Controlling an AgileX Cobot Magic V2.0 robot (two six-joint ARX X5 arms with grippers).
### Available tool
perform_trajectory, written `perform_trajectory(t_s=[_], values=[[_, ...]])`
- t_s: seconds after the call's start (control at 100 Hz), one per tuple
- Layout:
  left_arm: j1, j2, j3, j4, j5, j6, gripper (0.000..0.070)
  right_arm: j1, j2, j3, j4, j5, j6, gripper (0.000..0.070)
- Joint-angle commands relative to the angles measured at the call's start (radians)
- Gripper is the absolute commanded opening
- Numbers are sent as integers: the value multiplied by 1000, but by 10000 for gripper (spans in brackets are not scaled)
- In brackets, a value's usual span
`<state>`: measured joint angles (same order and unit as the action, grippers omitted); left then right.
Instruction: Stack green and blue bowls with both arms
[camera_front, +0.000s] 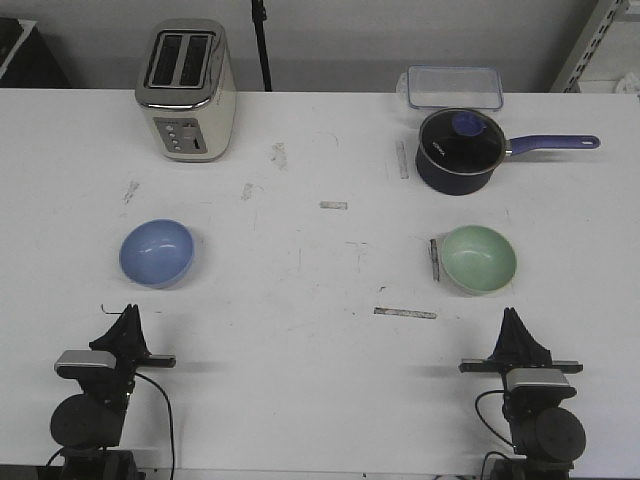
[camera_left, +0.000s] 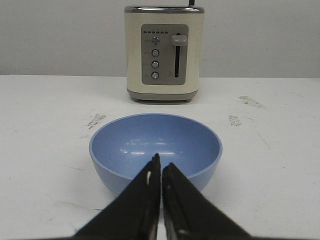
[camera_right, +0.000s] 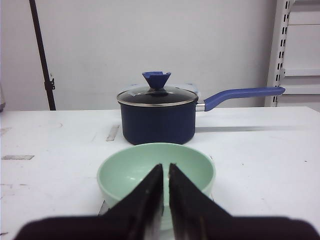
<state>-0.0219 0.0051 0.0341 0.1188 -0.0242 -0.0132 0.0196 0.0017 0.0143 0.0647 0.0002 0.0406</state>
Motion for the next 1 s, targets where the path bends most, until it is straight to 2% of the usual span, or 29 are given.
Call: perform_trajectory(t_s=[0.0,0.11,0.24,0.54,0.76,0.99], values=[[-1,-2,-23,13,-2,1,1,1,0,-2,10,-1,-4,12],[-1,-2,-23,13,-2,1,1,1,0,-2,10,-1,1,12],[-1,-2,-23,13,-2,1,1,1,0,-1,19,-1,69,12],[-1,-2,-23,13,-2,1,1,1,0,73,7,-1,44,12],[-1,-2,-23,13,-2,1,1,0,48,218,-124,0,-5,12],[-1,-2,-23,13,-2,1,1,0,235,387,-251,-1,-23,12]])
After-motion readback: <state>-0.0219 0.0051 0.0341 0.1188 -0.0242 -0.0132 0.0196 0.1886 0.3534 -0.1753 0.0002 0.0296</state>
